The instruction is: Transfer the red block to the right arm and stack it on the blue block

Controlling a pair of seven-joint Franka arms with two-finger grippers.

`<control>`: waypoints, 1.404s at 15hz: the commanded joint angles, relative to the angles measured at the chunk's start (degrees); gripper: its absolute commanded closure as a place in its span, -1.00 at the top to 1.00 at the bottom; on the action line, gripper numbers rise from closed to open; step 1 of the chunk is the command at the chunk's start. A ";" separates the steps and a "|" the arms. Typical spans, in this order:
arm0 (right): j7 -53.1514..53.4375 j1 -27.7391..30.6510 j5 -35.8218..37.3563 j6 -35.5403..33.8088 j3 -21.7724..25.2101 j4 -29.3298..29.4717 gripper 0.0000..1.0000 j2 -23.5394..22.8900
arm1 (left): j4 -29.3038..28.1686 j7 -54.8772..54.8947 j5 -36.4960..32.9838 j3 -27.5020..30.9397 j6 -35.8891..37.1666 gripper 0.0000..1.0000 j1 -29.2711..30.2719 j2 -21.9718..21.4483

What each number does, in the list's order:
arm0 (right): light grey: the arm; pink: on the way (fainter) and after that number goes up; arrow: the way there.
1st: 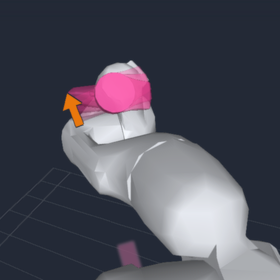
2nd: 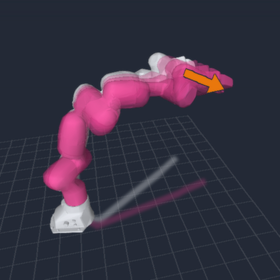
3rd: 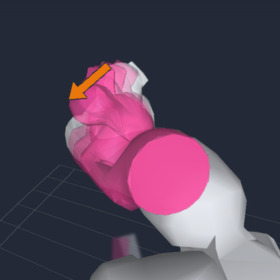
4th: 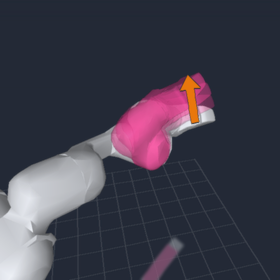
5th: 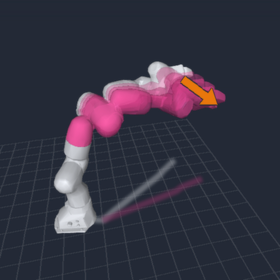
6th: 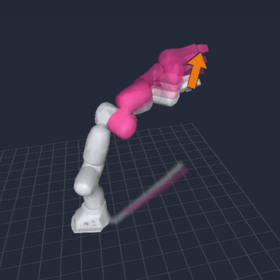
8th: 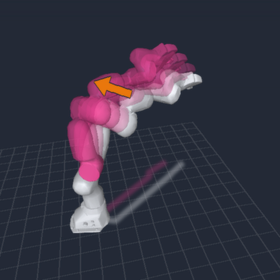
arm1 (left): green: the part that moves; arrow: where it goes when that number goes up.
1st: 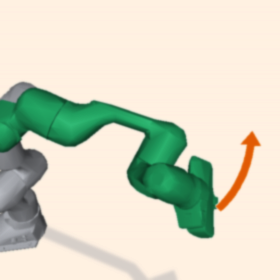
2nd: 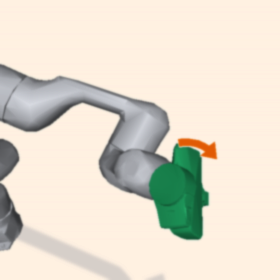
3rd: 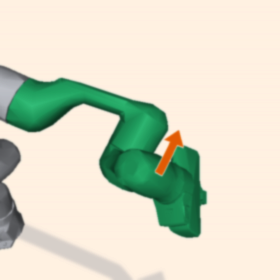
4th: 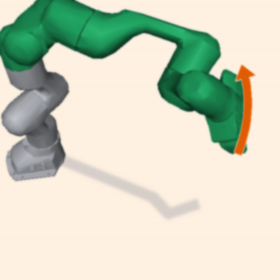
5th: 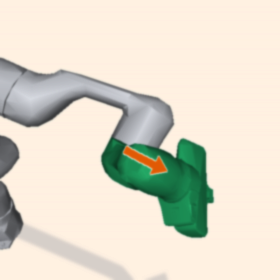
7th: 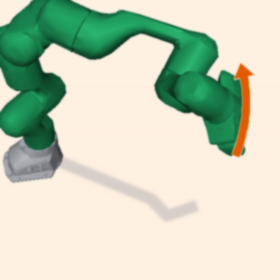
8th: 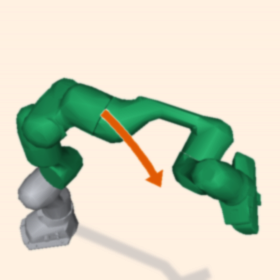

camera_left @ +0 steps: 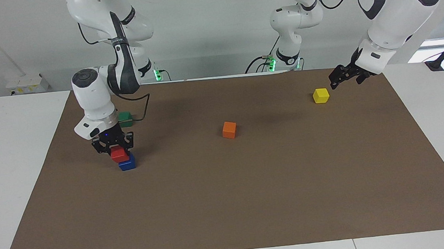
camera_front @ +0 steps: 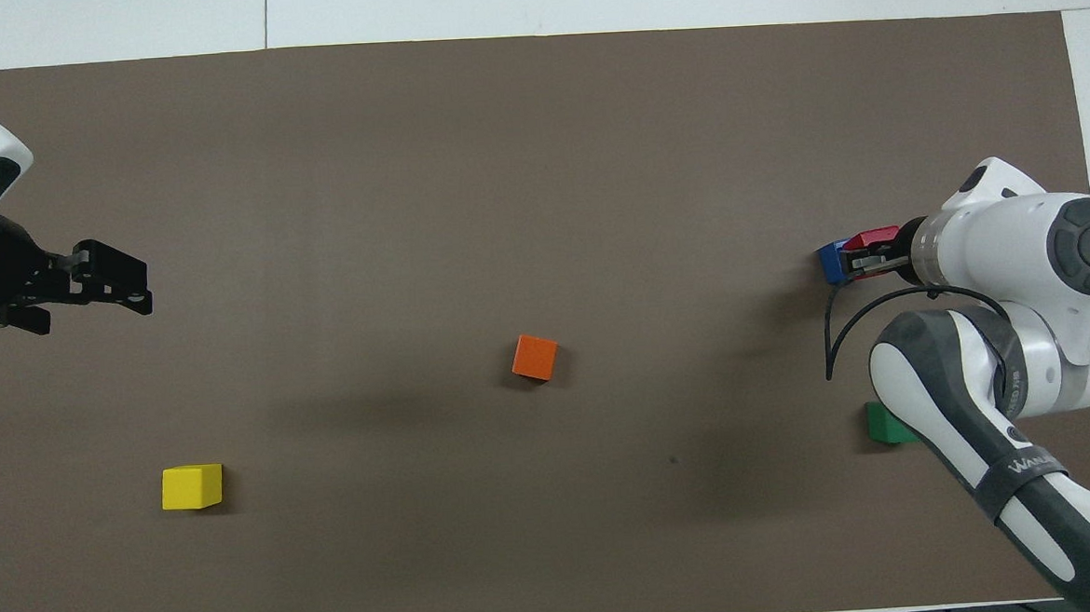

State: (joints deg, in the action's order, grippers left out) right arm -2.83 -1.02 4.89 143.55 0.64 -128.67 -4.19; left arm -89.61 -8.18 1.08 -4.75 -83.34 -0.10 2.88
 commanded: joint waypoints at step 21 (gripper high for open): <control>-1.22 1.54 1.70 0.15 -0.37 -1.58 -0.84 0.76 | -1.88 0.80 -1.25 0.35 -2.07 1.00 -0.78 -2.53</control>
State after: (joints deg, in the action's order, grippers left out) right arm -3.13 -0.32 4.91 143.57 0.66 -129.22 -4.19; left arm -89.84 -8.16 0.96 -4.74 -82.03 0.00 1.68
